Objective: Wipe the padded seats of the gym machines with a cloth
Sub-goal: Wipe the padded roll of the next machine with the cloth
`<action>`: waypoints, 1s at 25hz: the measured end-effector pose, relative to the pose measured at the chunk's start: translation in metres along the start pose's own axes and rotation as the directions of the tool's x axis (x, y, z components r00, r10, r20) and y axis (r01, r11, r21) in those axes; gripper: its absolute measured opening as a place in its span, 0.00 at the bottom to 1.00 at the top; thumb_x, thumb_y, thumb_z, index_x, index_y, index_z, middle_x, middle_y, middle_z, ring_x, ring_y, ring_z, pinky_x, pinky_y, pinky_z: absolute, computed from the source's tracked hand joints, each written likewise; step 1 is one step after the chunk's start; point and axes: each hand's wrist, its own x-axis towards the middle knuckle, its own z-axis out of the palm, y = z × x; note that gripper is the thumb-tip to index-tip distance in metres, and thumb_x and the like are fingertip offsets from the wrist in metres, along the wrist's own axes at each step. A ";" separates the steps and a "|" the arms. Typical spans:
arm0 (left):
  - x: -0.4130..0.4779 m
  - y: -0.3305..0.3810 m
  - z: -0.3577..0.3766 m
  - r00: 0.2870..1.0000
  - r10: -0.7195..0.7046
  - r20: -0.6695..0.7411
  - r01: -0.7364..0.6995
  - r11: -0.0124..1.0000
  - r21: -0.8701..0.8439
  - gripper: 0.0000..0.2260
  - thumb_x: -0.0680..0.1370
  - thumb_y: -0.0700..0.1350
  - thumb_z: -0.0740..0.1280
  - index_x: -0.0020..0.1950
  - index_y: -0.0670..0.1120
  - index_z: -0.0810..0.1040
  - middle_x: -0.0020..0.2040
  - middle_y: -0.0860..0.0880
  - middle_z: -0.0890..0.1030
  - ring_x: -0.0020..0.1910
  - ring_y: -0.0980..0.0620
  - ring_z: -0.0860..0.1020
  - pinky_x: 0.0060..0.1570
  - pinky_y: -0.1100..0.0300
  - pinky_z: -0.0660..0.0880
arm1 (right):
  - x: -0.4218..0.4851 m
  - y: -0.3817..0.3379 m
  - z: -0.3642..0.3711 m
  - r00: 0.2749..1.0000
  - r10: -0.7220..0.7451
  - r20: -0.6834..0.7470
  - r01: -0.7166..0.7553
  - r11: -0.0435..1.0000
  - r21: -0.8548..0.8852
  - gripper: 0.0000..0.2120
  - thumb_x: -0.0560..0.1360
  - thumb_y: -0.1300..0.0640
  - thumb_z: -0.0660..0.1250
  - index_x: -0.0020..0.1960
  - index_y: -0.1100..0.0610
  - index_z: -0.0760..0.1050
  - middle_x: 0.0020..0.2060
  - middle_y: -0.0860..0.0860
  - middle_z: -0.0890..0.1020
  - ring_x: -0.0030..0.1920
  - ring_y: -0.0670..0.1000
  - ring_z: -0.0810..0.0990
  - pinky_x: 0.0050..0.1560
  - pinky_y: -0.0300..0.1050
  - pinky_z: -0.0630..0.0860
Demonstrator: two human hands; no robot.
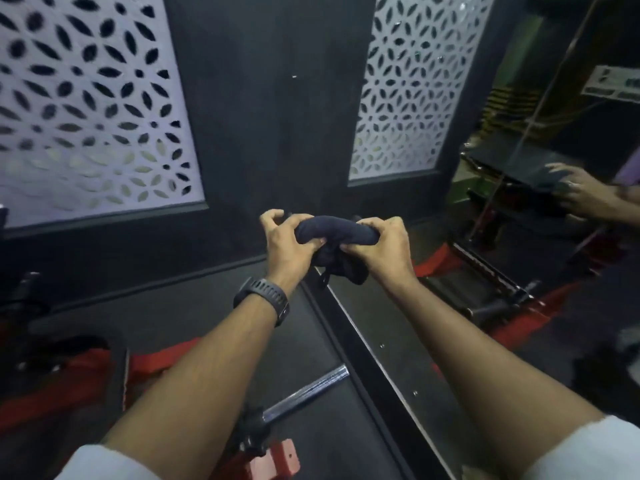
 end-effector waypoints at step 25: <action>0.146 -0.131 -0.081 0.582 -0.365 -0.727 0.546 0.838 0.016 0.15 0.67 0.46 0.82 0.47 0.59 0.81 0.42 0.57 0.84 0.45 0.55 0.81 0.45 0.61 0.78 | 0.235 -0.038 0.305 0.143 -0.399 0.906 0.017 0.916 0.401 0.22 0.66 0.54 0.80 0.57 0.53 0.78 0.52 0.48 0.84 0.53 0.48 0.82 0.56 0.47 0.78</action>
